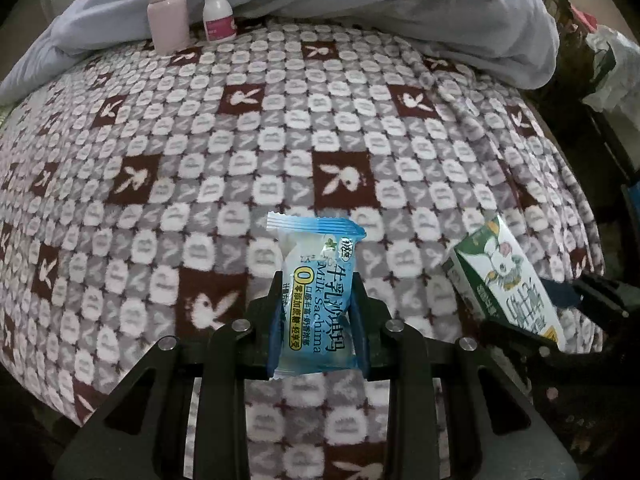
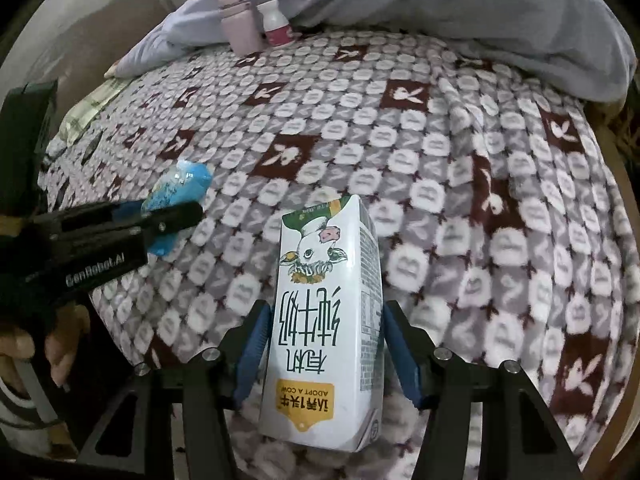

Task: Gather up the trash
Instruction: 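Carry the candy wrapper and milk carton over the cream bucket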

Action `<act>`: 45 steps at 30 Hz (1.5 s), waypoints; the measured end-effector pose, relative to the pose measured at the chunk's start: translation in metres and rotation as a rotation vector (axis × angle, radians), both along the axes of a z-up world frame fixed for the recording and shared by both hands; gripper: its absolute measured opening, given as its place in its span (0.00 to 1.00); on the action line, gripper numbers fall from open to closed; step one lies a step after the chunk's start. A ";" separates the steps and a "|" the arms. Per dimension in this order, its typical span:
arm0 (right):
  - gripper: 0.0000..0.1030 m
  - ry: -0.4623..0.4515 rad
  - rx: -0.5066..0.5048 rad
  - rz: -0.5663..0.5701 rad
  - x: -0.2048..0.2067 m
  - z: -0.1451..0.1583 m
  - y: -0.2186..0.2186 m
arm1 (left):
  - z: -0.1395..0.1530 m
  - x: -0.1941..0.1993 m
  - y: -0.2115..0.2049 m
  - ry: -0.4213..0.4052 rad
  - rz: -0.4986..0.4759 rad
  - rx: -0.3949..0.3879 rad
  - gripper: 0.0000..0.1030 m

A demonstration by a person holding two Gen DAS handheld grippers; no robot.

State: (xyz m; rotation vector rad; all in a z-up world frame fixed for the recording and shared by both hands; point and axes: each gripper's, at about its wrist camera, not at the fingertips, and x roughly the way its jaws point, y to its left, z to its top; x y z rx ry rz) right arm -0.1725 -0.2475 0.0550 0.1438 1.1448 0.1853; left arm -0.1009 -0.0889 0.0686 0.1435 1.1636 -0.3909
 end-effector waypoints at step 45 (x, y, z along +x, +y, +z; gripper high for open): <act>0.53 -0.159 -0.010 -0.670 -0.175 0.024 -0.323 | 0.038 -0.086 -0.360 0.084 -0.536 -0.196 0.26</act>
